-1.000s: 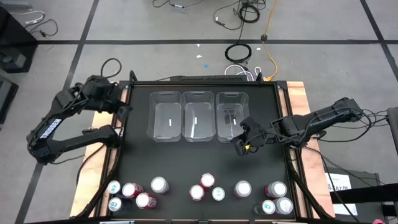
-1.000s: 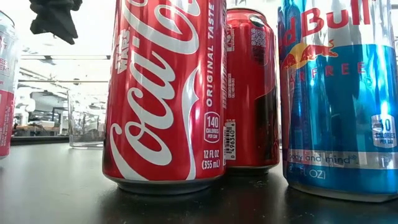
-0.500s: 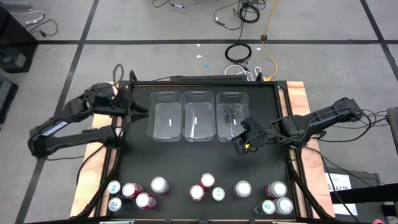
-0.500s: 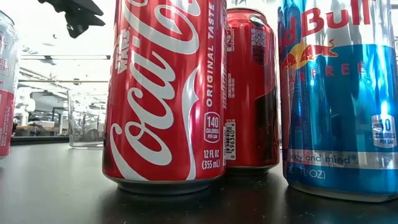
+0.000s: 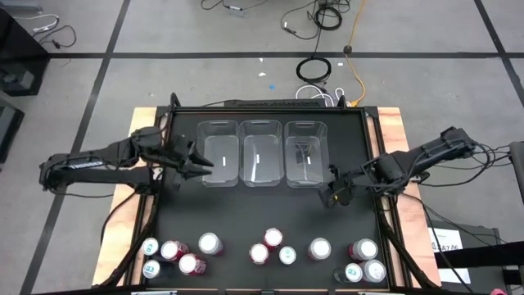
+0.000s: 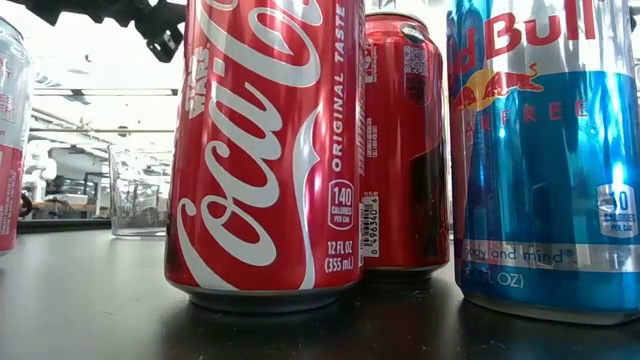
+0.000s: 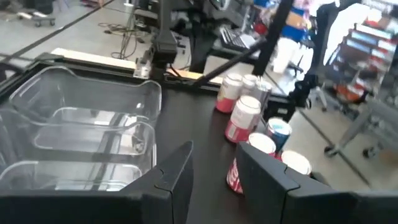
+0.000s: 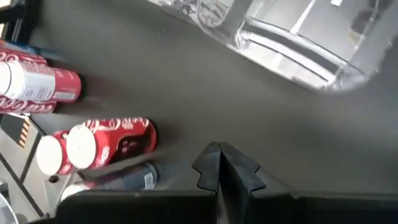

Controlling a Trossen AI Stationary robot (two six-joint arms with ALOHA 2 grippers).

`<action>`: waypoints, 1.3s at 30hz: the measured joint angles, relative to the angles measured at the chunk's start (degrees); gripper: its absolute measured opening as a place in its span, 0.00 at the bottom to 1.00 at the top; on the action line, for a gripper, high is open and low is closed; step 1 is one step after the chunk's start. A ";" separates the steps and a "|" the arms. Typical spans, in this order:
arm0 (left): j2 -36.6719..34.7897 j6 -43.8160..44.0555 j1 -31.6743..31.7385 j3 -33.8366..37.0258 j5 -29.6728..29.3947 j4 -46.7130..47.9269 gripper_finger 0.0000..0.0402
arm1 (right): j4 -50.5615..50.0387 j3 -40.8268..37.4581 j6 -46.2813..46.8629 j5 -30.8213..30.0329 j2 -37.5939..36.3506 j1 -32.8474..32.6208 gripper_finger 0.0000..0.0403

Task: Sort soda cans
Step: Put the pink-white soda can into the right transparent bin

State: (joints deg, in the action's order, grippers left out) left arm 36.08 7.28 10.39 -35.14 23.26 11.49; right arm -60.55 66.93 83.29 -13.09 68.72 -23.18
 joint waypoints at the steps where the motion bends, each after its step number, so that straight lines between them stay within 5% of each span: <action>1: 0.28 -1.06 -0.58 0.00 -0.48 0.06 0.33 | -1.58 1.35 0.87 0.01 0.76 -0.71 0.00; 7: 1.02 -2.07 -2.20 0.00 -4.40 0.03 0.33 | -8.87 9.70 2.81 1.94 7.82 -3.59 0.00; 16: 1.02 -1.98 -2.18 0.00 -11.55 0.74 0.33 | -4.79 12.11 -6.19 2.65 13.91 -4.50 0.00; 39: 0.91 -3.19 -12.39 4.66 -9.00 -2.12 0.33 | -2.04 12.08 -6.00 3.02 18.11 -4.42 0.00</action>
State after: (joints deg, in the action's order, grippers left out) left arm 36.99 4.08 -2.00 -30.48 14.26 9.37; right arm -62.59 79.01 77.28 -10.08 86.83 -27.59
